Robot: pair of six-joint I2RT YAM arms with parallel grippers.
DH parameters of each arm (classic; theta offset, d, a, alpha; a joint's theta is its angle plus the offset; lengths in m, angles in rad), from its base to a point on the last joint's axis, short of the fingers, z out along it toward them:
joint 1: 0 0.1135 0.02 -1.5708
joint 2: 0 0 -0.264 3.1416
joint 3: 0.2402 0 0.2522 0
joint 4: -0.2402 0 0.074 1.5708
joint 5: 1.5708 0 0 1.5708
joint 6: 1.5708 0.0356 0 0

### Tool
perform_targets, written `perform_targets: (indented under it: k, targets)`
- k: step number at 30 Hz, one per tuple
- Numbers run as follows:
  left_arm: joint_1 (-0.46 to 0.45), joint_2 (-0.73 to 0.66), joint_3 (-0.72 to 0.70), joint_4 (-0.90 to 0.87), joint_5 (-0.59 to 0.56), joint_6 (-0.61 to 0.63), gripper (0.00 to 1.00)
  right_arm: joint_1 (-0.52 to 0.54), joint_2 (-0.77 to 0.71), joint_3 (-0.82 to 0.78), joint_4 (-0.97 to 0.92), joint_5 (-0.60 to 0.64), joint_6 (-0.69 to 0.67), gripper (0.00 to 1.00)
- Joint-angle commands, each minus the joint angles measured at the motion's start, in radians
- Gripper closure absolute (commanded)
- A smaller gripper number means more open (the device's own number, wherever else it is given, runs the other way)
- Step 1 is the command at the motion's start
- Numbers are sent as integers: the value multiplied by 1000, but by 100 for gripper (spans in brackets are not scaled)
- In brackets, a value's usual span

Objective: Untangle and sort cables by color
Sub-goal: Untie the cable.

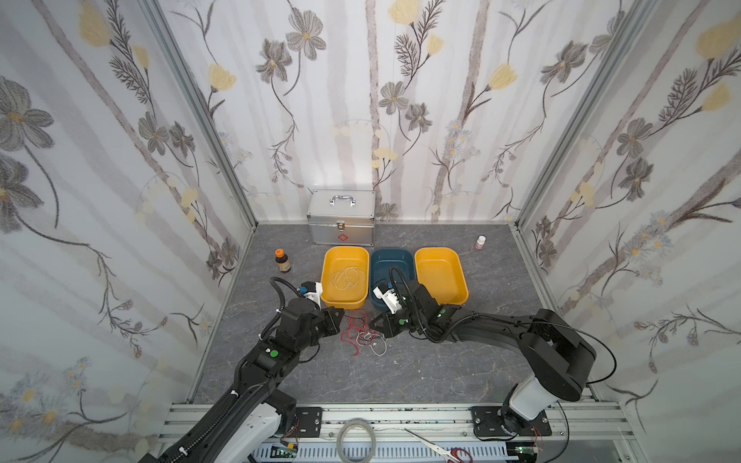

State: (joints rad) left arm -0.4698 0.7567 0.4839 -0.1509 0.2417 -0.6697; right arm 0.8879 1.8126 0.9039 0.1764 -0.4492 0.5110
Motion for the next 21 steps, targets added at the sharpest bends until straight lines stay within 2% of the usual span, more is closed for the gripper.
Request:
perform_targets:
  k: [1, 6, 8, 13, 18, 21]
  targets:
    - [-1, 19, -2, 77, 56, -30, 100, 9, 23, 34, -16, 45, -16, 93]
    - [-1, 6, 9, 47, 36, -17, 100, 10, 24, 53, -66, 141, -30, 80]
    - [0, 0, 10, 26, 25, -12, 100, 11, 4, 53, -101, 200, -48, 67]
    - [0, 2, 4, 18, 9, -11, 100, 21, -66, 47, -171, 283, -80, 58]
    - [-1, 13, 5, 18, 3, -14, 100, 86, -136, 44, -174, 327, -83, 58]
    - [0, 19, 5, 20, -3, -17, 100, 131, -119, 36, -114, 254, -67, 60]
